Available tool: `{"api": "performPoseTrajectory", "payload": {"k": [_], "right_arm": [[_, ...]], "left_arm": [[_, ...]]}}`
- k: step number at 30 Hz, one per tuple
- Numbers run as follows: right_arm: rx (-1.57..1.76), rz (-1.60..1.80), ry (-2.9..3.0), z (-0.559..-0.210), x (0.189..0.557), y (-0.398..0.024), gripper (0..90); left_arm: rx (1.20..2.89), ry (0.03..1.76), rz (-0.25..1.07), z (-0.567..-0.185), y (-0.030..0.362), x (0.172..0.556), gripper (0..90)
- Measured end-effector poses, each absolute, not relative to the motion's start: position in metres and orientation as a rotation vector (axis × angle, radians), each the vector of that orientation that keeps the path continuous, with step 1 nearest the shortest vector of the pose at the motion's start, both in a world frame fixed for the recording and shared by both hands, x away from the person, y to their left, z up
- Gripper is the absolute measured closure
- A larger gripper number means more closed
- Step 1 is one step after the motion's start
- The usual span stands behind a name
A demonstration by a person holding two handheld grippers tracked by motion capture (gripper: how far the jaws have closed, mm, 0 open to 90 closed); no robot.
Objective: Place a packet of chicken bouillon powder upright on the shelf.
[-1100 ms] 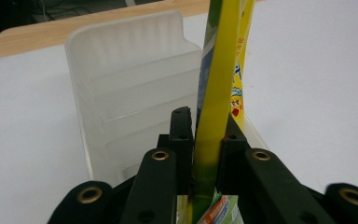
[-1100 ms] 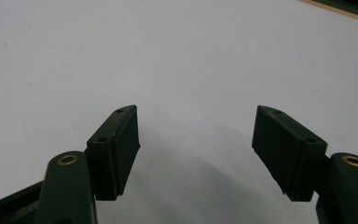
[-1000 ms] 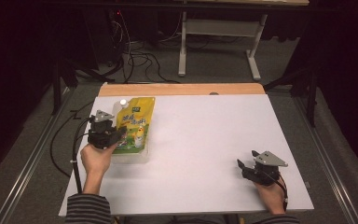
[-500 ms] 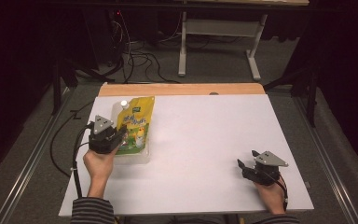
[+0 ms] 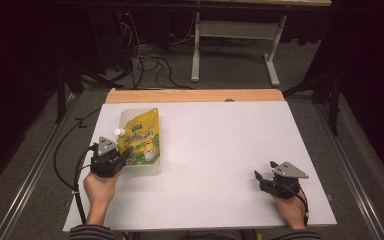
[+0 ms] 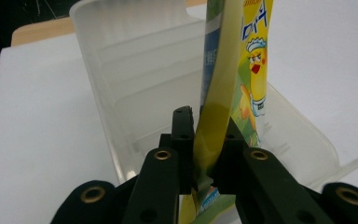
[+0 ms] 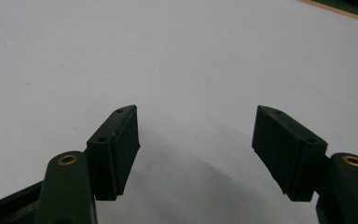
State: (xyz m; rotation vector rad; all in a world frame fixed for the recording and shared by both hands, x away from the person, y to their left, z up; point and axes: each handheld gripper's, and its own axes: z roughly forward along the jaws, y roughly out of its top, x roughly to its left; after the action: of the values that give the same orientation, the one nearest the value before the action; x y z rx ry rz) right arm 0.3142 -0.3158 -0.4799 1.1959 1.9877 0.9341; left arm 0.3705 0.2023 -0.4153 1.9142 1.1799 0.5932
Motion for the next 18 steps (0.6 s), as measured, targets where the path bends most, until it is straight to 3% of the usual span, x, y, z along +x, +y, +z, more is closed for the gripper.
{"api": "performPoseTrajectory", "payload": {"k": [9, 18], "right_arm": [[1.205, 0.922, 1.993, -0.480, 0.314, -0.315, 32.3], [1.206, 0.921, 1.994, -0.480, 0.314, -0.315, 32.2]], "left_arm": [[1.859, 1.175, 0.597, -0.430, 0.211, 0.358, 80.3], [1.779, 1.170, 0.609, -0.428, 0.212, 0.351, 58.4]]}}
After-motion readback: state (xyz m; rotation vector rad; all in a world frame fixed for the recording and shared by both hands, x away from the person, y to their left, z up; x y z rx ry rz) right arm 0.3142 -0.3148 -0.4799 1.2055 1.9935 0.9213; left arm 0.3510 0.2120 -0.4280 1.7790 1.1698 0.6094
